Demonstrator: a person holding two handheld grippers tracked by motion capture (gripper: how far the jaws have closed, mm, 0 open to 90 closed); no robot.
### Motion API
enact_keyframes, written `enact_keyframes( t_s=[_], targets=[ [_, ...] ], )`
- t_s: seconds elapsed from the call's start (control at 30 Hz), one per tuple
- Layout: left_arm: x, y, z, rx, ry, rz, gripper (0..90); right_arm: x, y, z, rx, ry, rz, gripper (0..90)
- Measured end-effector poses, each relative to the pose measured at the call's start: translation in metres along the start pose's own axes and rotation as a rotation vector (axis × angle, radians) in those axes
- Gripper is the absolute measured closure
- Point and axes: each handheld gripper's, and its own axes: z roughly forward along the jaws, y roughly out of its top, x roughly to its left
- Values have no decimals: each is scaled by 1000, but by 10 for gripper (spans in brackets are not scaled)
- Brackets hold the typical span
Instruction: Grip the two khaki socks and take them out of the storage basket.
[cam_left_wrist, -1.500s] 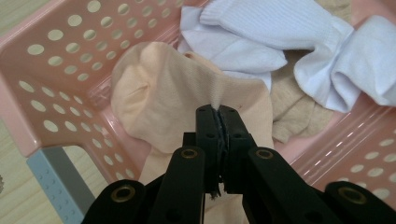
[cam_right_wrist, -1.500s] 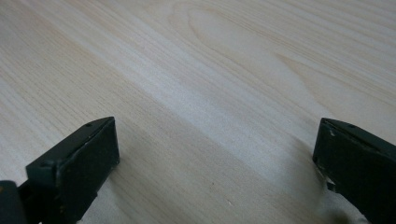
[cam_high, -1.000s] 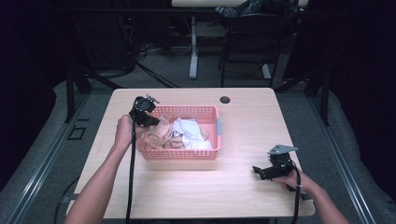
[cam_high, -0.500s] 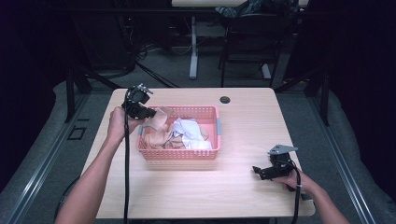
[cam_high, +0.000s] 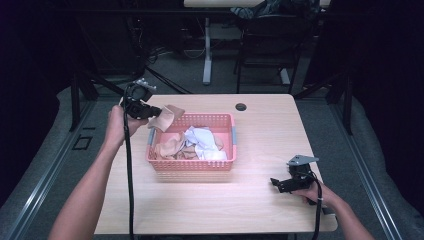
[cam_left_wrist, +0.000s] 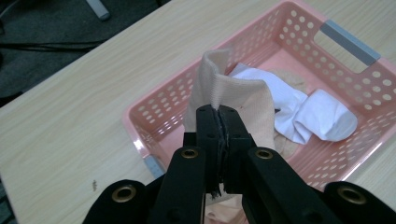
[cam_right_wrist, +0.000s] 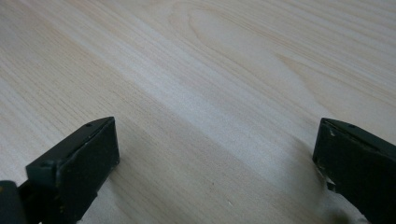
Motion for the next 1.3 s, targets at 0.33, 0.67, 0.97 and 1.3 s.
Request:
enact_keyframes(
  t_s=[0.33, 0.67, 0.97, 1.3],
  targets=[
    [17, -4, -31, -43, 38, -29, 884, 0, 0, 0, 0, 2, -1, 0],
    [38, -18, -55, -55, 89, -65, 884, 0, 0, 0, 0, 2, -1, 0],
    [58, -40, -67, -47, 129, -117, 884, 0, 0, 0, 0, 2, -1, 0],
    [76, -66, -64, -18, 150, -182, 884, 0, 0, 0, 0, 1, -1, 0]
  ],
)
